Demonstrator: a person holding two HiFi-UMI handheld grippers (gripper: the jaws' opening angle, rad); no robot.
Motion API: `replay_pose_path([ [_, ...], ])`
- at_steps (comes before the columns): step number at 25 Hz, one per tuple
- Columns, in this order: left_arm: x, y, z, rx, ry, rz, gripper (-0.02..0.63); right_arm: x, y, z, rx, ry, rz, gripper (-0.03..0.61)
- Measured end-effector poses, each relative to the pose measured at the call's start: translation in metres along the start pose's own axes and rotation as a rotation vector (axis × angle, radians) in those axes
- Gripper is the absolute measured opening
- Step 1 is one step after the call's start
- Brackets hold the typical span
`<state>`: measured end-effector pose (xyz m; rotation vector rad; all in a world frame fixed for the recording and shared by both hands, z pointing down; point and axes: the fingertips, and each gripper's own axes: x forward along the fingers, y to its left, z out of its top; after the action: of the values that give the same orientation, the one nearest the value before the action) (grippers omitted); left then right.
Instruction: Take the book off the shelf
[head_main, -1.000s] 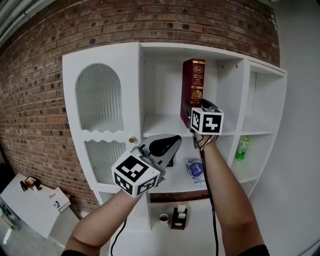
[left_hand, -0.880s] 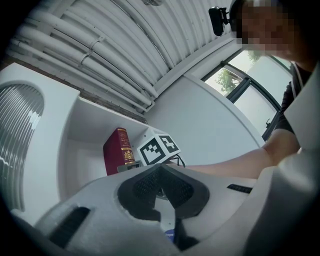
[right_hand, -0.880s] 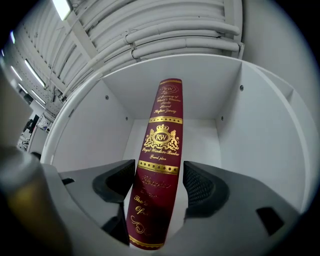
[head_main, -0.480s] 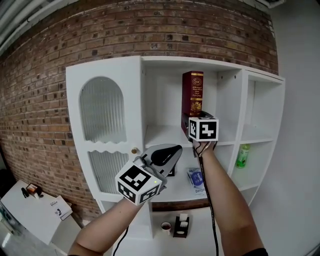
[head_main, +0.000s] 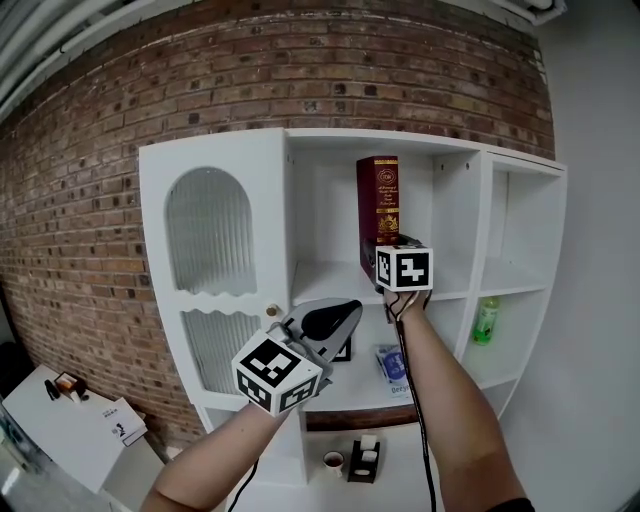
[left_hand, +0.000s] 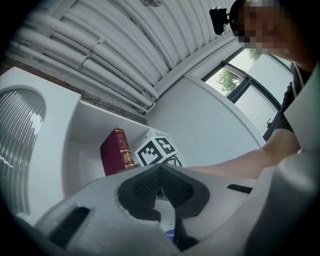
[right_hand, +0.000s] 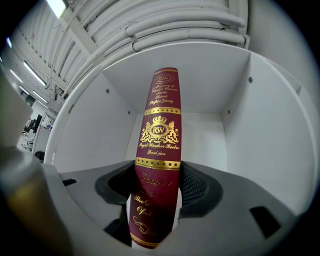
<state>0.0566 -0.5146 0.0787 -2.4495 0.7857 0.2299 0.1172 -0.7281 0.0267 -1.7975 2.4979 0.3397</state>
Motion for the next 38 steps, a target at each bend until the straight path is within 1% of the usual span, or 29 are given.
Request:
replay_pose_path([
  [4, -0.002, -0.001, 0.0, 0.002, 0.005, 0.002, 0.005, -0.004, 0.002, 0.003, -0.02, -0.027, 0.001, 0.239],
  [10, -0.004, 0.001, 0.001, 0.006, 0.009, 0.011, 0.005, -0.017, 0.008, 0.01, -0.033, -0.081, 0.031, 0.232],
  [14, -0.002, 0.001, -0.001, 0.0, 0.011, 0.013, 0.005, -0.034, 0.008, 0.014, -0.023, -0.121, 0.039, 0.232],
  [20, 0.004, -0.004, -0.007, -0.002, 0.02, 0.012, 0.005, -0.071, 0.007, 0.02, -0.004, -0.223, 0.057, 0.232],
  [25, 0.005, -0.008, -0.007, -0.009, 0.019, 0.031, 0.005, -0.104, 0.01, 0.026, 0.012, -0.274, 0.113, 0.232],
  [31, -0.007, -0.034, -0.005, -0.026, 0.006, 0.028, 0.005, -0.152, 0.018, 0.025, 0.011, -0.327, 0.193, 0.232],
  [34, -0.012, -0.042, -0.007, -0.033, 0.001, 0.054, 0.005, -0.176, 0.02, 0.018, 0.026, -0.344, 0.229, 0.232],
  [36, -0.017, -0.046, -0.013, -0.02, 0.013, 0.08, 0.005, -0.192, 0.021, 0.013, 0.03, -0.358, 0.243, 0.232],
  [38, -0.023, -0.05, -0.02, -0.029, 0.027, 0.099, 0.005, -0.209, 0.022, 0.009, 0.037, -0.37, 0.259, 0.232],
])
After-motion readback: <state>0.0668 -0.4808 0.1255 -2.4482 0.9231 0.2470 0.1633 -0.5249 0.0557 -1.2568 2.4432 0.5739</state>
